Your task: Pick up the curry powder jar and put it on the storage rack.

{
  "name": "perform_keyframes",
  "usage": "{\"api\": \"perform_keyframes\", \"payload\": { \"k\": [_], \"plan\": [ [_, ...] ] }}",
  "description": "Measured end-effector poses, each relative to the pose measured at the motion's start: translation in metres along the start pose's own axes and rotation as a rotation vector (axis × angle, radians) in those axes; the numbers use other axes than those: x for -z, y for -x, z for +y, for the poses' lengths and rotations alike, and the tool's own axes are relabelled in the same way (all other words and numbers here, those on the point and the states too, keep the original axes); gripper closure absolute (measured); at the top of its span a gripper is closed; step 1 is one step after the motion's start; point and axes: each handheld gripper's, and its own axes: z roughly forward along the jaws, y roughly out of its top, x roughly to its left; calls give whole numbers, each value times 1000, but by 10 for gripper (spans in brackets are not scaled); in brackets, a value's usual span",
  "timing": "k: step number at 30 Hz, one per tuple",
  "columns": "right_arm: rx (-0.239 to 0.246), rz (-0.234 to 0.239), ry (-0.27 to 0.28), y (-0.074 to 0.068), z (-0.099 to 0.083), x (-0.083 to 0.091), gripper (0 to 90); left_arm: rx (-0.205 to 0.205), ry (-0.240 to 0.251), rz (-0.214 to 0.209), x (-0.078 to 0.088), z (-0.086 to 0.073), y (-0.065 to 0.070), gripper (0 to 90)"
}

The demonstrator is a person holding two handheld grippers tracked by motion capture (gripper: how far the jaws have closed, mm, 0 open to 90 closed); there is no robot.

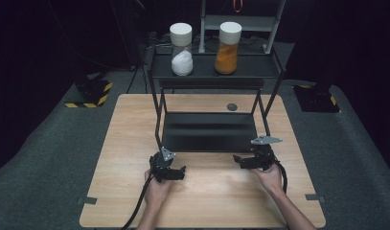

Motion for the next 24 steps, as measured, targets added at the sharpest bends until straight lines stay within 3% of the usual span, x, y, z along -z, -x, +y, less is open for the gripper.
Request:
{"api": "perform_keyframes", "payload": {
  "k": [14, 24],
  "plan": [
    [29, -52, -50, -17, -23, -18, 85, 0, 0, 0, 0, 0, 0, 61],
    [18, -68, -65, -21, -39, -24, 92, 0, 0, 0, 0, 0, 0, 61]
  ]
}}
